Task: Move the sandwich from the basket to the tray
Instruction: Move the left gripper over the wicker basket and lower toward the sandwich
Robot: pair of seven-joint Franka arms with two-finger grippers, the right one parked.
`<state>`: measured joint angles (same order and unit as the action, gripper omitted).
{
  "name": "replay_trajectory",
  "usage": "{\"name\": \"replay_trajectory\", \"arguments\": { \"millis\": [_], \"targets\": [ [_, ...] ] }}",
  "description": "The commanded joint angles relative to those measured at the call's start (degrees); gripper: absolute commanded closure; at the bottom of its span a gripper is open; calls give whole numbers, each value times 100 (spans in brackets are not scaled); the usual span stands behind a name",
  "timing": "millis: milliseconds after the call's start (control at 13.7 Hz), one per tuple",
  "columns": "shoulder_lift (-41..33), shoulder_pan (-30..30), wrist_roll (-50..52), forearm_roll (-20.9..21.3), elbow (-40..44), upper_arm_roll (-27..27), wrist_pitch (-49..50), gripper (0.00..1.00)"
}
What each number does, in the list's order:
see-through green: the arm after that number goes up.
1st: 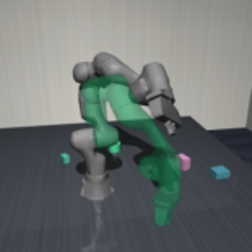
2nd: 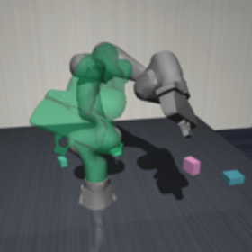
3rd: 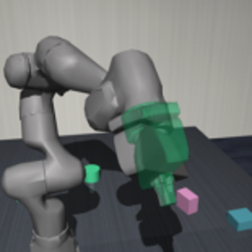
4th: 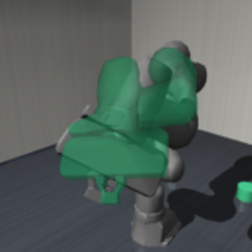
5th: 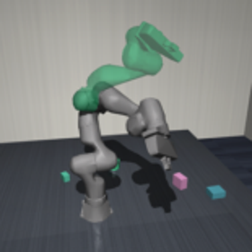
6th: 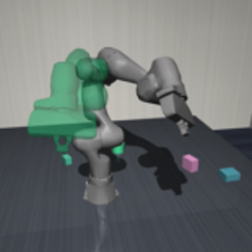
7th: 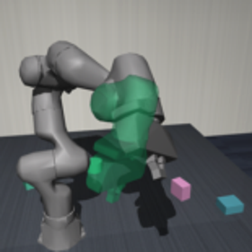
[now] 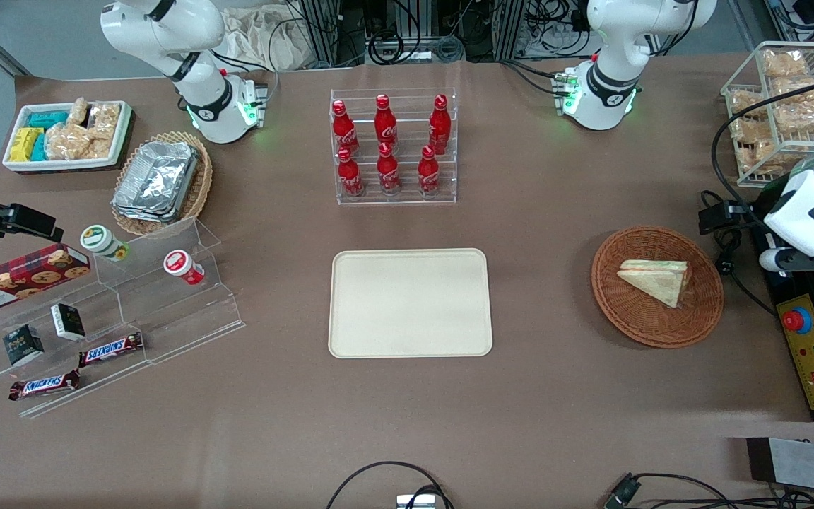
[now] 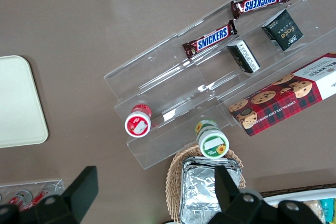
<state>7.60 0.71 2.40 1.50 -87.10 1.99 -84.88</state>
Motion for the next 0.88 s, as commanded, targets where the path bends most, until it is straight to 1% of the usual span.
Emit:
{"name": "replay_trajectory", "arguments": {
  "millis": [0,220,439,512,585,659,805],
  "targets": [
    [40,-132,42,35,176,117,165,0],
    [232,-141,24,35,377,117,164,0],
    [242,-316,191,17,177,100,235,0],
    [303,-395,548,-27,97,56,174,0],
    [329,-422,917,-105,-77,-66,-44,0],
    [269,-422,1069,-132,-497,-146,-464,0],
    [-82,-422,1524,-159,-1463,-339,-1369,0]
  ]
}}
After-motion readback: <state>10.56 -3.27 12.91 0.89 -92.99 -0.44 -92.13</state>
